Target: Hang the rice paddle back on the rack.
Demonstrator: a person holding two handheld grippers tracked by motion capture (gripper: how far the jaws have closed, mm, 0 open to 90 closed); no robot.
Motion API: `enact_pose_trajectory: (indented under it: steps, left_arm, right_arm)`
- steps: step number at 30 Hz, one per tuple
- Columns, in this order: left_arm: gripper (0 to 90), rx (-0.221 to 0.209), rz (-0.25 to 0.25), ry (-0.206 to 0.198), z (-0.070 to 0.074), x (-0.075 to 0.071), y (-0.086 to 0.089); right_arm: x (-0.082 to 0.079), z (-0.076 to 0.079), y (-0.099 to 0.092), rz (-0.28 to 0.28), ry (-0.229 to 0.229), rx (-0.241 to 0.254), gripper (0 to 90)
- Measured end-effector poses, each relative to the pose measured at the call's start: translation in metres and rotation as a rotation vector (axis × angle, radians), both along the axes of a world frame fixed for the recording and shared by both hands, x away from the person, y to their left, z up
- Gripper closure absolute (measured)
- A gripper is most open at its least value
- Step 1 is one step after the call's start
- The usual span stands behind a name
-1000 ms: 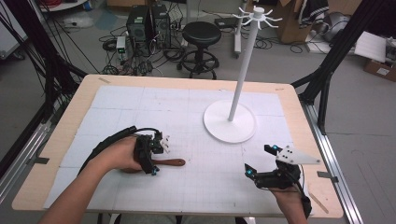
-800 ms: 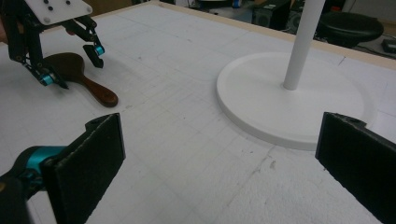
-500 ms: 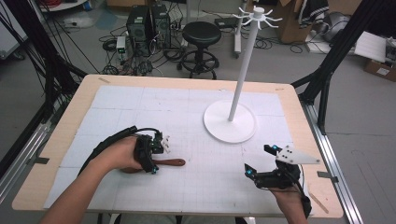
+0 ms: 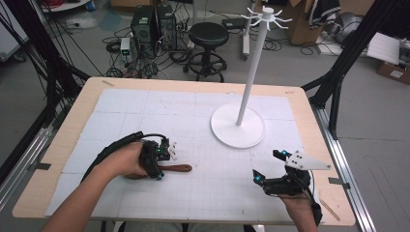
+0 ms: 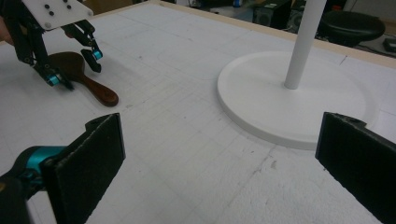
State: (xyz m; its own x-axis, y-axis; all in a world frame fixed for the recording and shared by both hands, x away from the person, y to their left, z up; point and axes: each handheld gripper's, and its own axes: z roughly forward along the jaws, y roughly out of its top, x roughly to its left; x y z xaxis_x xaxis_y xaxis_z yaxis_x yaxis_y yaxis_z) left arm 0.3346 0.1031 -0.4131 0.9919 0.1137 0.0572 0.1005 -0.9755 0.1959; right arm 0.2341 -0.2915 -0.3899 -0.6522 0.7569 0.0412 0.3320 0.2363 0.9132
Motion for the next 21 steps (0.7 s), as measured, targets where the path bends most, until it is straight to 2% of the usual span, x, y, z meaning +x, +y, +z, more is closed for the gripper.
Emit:
enact_pose_trajectory:
  steps: [10,15,21]
  left_arm:
    - [56.7,0.048,-0.034,0.016,0.0017,0.0004,-0.0067]
    - [61.9,0.061,-0.042,0.041,0.0018,0.0008,-0.0087]
    - [64.5,0.067,-0.043,0.051,0.002,0.0027,-0.0098]
  right_arm:
    - [-0.0003,-0.0002,0.0007,0.003,0.009,0.003,0.5]
    - [0.0,-0.0003,-0.0004,0.002,0.004,0.001,0.5]
    - [-0.0001,-0.0002,0.0002,0.005,0.005,-0.001,0.5]
